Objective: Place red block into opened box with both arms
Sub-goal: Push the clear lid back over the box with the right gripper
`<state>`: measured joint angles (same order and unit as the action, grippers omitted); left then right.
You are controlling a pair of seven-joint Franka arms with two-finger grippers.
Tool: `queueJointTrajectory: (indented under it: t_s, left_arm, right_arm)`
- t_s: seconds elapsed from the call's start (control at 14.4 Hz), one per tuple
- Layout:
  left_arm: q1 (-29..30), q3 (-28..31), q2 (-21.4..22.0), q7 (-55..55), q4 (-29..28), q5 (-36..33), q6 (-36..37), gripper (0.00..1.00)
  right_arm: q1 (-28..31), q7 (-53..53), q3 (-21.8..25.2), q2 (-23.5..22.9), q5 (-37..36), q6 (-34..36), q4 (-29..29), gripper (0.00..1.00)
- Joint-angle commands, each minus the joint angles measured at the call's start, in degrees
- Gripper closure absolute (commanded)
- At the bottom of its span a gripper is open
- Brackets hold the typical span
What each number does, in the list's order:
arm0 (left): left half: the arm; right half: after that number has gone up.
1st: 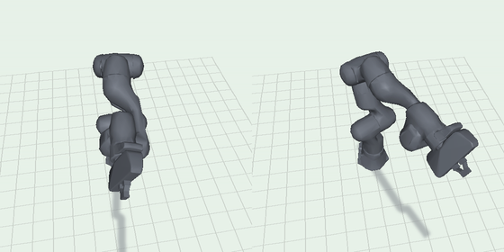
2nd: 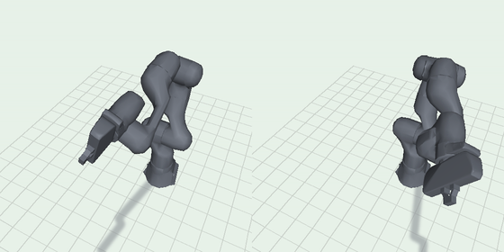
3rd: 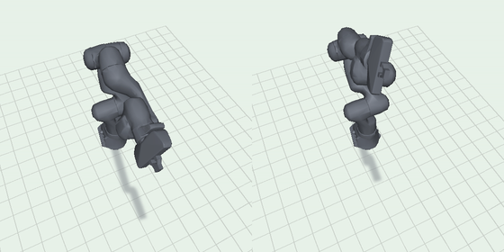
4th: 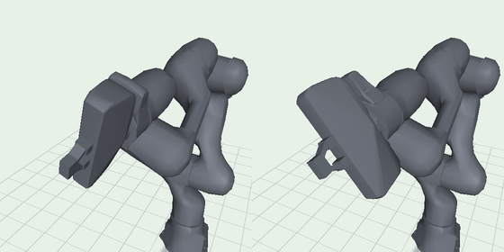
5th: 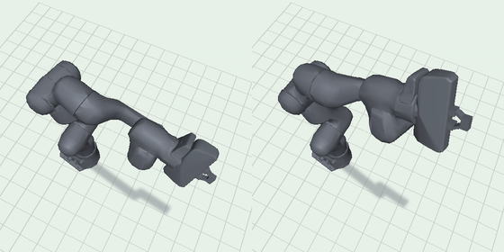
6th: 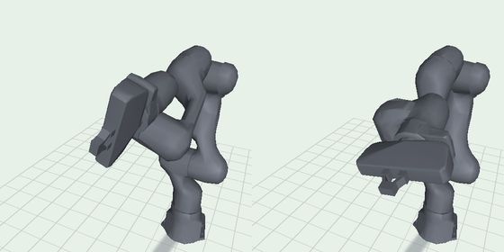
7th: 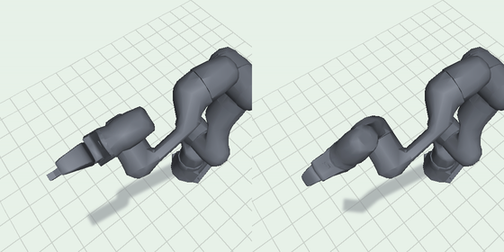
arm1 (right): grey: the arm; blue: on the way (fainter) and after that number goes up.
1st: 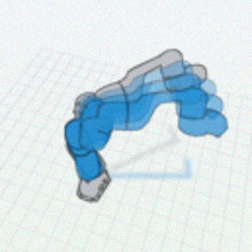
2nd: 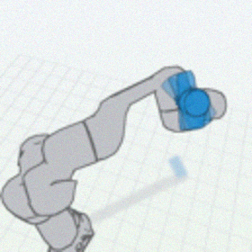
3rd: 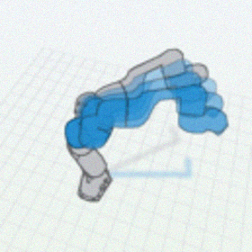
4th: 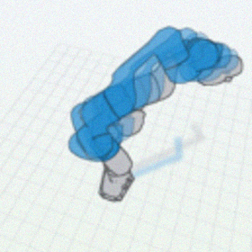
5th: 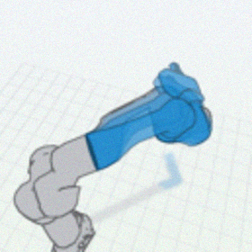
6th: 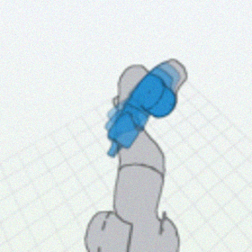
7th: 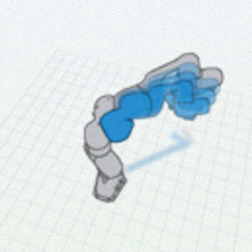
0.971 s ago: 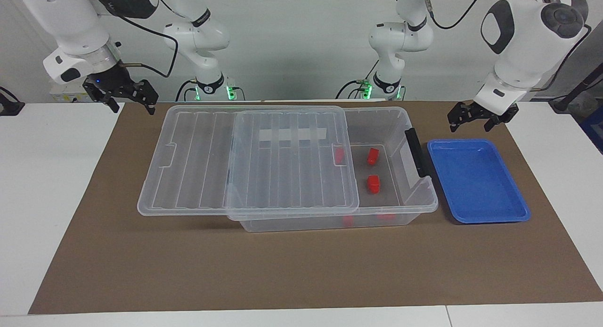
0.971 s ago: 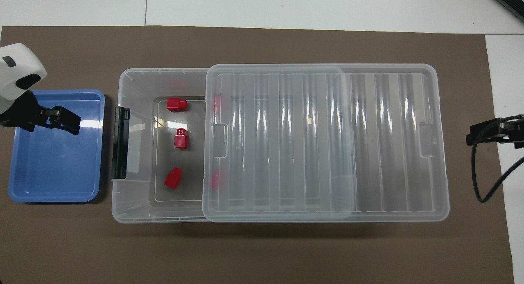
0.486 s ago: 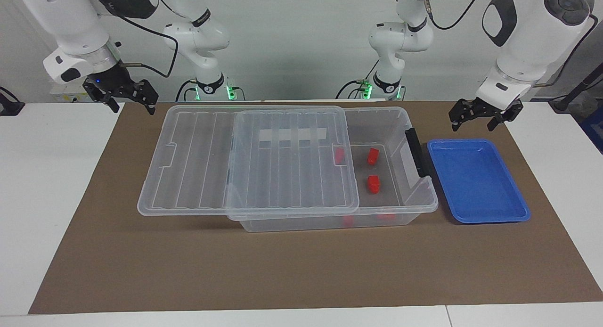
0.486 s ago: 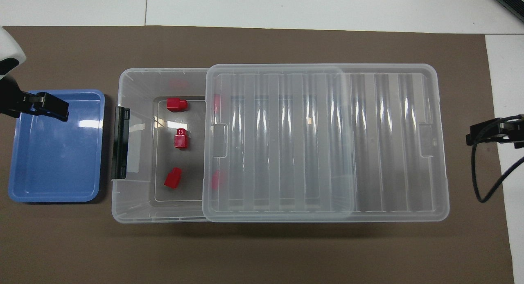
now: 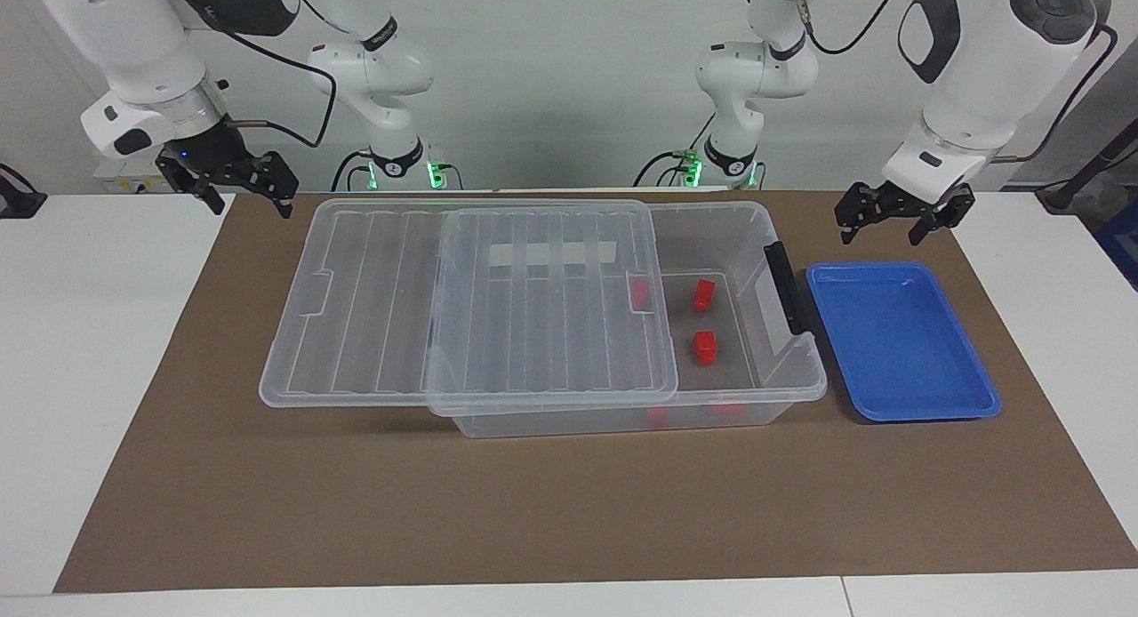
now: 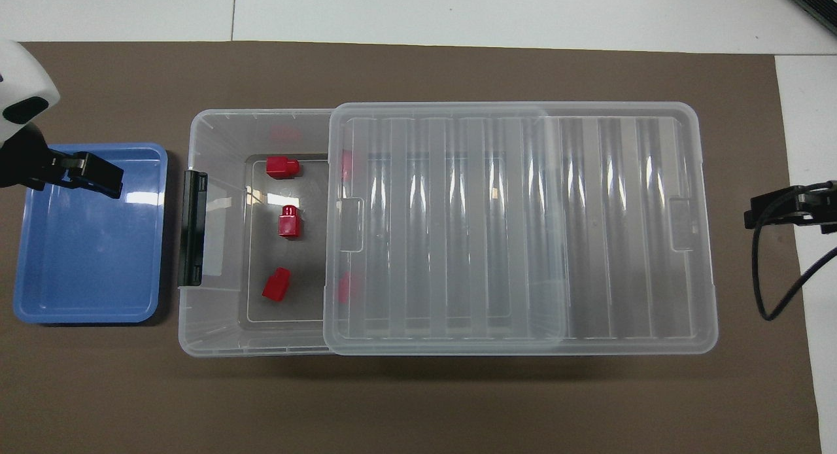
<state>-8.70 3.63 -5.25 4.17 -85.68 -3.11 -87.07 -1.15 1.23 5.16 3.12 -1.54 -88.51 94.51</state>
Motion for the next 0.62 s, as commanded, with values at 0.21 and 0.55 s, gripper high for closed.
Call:
queueJointTrajectory:
  t_s: [0.21, 0.55]
  left_arm:
    - [0.1, 0.6, 2.7, 0.0, -1.8, -0.4, 0.2, 0.0]
    - [0.3, 0.8, 3.1, -0.2, -2.5, -0.4, 0.3, 0.0]
  right_arm:
    - [0.5, 0.5, -0.1, 1.0, 0.7, -2.1, 1.8, 0.0]
    - [2.6, -7.2, 0.0, 1.9, 0.7, -6.8, 5.1, 0.35]
